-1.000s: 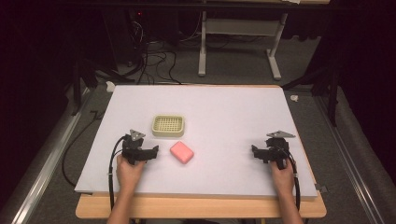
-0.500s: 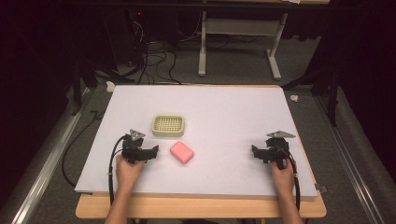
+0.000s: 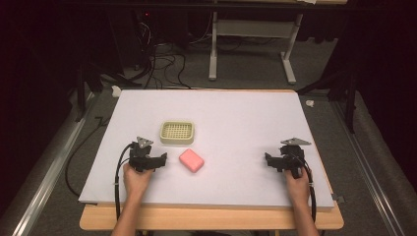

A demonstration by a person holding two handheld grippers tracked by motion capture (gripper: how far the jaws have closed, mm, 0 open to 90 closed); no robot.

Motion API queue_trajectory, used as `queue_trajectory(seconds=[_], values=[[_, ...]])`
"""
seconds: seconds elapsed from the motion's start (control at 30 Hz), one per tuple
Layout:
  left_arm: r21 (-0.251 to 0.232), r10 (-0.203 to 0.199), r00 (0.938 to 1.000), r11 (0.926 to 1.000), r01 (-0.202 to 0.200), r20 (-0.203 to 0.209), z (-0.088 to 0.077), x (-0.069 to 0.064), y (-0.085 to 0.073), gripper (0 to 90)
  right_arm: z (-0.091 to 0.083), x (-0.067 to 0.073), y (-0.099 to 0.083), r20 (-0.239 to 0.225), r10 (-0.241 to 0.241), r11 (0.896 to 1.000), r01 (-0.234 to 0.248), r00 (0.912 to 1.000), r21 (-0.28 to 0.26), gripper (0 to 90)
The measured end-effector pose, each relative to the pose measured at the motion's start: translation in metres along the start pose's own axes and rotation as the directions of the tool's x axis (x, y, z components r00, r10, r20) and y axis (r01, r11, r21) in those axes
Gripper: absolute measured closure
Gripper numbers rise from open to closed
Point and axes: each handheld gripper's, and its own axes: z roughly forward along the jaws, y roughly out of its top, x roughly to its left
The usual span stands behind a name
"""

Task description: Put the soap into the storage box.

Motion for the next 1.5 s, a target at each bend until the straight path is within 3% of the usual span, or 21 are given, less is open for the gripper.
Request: queue_trajectory(seconds=[0.3,0.67,1.1,1.5], values=[[-0.01,0.014,0.9994,0.9999,-0.014,0.032,-0.007,-0.004,0.001,16.2,0.0,0.0,0.0,0.0,0.0,1.0,0.0,1.0,0.0,14.4],[-0.068,0.061,0.9948,0.9961,-0.056,0.081,-0.025,-0.018,0.004,18.5,0.0,0.0,0.0,0.0,0.0,1.0,0.0,1.0,0.0,14.4],[-0.079,0.11,0.9827,0.992,-0.099,0.149,-0.034,-0.037,0.008,16.1,0.0,0.0,0.0,0.0,-0.001,1.0,0.001,1.0,0.0,14.4],[-0.086,0.172,0.966,0.9836,-0.158,0.193,-0.036,-0.058,0.011,15.4,0.0,0.0,0.0,0.0,-0.001,1.0,0.001,1.0,0.0,14.4]])
